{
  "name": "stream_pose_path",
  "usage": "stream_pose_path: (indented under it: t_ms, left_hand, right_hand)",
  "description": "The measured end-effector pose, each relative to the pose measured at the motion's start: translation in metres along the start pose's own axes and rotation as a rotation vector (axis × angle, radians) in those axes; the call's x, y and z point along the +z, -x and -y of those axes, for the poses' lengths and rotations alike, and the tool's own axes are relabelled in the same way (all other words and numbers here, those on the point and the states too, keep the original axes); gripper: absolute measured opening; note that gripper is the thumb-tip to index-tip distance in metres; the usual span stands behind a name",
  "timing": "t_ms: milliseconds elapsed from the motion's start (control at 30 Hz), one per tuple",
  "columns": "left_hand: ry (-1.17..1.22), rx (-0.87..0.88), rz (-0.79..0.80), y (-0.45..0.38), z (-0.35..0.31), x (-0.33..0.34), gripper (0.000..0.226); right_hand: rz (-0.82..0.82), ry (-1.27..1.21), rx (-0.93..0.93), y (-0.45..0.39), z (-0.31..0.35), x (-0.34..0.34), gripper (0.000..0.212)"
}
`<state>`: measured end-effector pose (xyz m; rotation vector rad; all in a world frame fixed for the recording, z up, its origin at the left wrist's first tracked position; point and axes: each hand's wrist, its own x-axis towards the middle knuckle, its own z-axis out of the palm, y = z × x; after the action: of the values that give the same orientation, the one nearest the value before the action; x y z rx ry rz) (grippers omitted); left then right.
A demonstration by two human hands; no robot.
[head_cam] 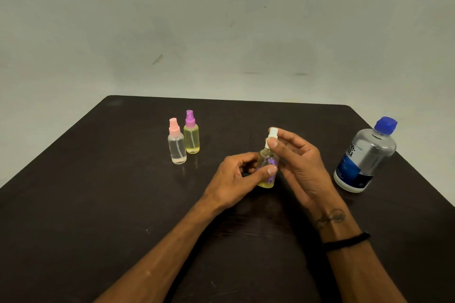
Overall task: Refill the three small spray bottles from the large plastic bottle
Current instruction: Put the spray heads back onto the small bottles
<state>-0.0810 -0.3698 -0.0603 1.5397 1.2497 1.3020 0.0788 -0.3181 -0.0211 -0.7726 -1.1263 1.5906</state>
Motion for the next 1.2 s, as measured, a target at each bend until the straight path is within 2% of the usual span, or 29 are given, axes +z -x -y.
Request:
stream_pose_path:
  t_ms: [133,267,433,633,833,967,1067,1200]
  left_hand:
    - [0.07,-0.047,0.039,0.0,-0.003,-0.001,0.027]
    - [0.206,-0.123,0.085,0.003,-0.005,-0.001,0.031]
    - [0.439,-0.204,0.144,0.002,-0.008,-0.001,0.043]
    - [0.469,-0.22,0.161,0.002,-0.009,0.0,0.041]
    - [0.282,-0.166,0.069,0.003,-0.007,0.0,0.034]
    - [-0.04,-0.021,-0.083,0.004,-0.005,0.003,0.032]
    - [-0.197,0.051,-0.235,0.008,-0.006,0.01,0.036]
    - [-0.406,0.164,-0.404,0.012,0.0,0.014,0.042]
  right_hand:
    - [0.12,-0.09,0.111,0.0,0.005,-0.001,0.045]
    - [0.164,-0.13,0.16,0.001,0.005,-0.002,0.038]
    - [0.145,-0.177,0.144,0.001,0.003,-0.004,0.035]
    - [0.091,-0.17,0.127,-0.001,0.0,-0.006,0.038]
    - [0.018,-0.188,0.133,-0.006,-0.005,-0.009,0.042]
    - [-0.017,-0.192,0.1,-0.008,-0.01,-0.007,0.048]
    - [-0.043,-0.172,0.053,-0.007,-0.012,-0.003,0.051]
    - [-0.059,-0.118,-0.046,-0.006,-0.017,0.004,0.043]
